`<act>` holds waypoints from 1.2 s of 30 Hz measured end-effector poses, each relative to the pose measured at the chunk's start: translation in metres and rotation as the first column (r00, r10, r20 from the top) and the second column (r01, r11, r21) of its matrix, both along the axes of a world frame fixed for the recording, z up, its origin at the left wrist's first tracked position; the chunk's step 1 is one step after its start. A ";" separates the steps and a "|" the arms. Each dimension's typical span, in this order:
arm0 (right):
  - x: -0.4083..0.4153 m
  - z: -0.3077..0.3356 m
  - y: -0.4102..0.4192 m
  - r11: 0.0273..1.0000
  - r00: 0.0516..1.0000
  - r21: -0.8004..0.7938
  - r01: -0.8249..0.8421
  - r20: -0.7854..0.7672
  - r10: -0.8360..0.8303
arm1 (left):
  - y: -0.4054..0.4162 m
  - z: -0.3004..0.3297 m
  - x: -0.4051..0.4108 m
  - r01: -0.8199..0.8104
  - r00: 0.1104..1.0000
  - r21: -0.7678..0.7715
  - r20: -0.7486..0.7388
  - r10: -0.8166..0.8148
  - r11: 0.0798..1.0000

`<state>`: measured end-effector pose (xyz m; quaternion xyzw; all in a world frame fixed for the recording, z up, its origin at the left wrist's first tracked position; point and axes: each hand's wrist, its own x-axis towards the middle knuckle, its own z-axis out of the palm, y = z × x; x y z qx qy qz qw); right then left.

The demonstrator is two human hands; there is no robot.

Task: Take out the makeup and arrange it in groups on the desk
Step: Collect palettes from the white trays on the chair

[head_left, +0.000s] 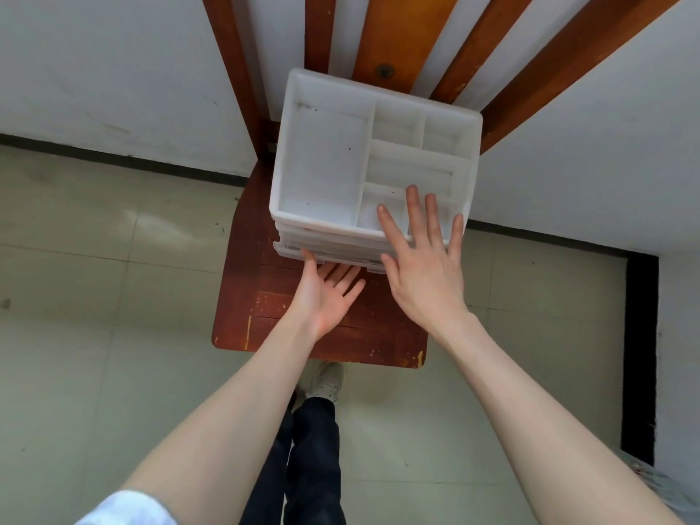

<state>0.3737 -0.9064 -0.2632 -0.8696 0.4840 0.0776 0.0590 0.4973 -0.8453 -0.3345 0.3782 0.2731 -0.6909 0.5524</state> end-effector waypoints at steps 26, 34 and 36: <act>0.008 0.013 0.004 0.998 0.986 0.070 -0.002 -0.166 0.014 | 0.083 0.010 -0.027 0.025 0.999 0.056 0.035 -0.027 0.998; 0.003 0.011 0.027 0.998 0.985 0.054 -0.025 0.170 0.016 | 0.089 0.019 -0.024 0.199 0.968 0.096 0.138 -0.211 0.975; -0.006 0.005 0.046 0.997 0.949 0.027 -0.077 0.309 0.065 | 0.090 0.027 -0.023 0.388 0.879 0.135 0.241 -0.411 0.912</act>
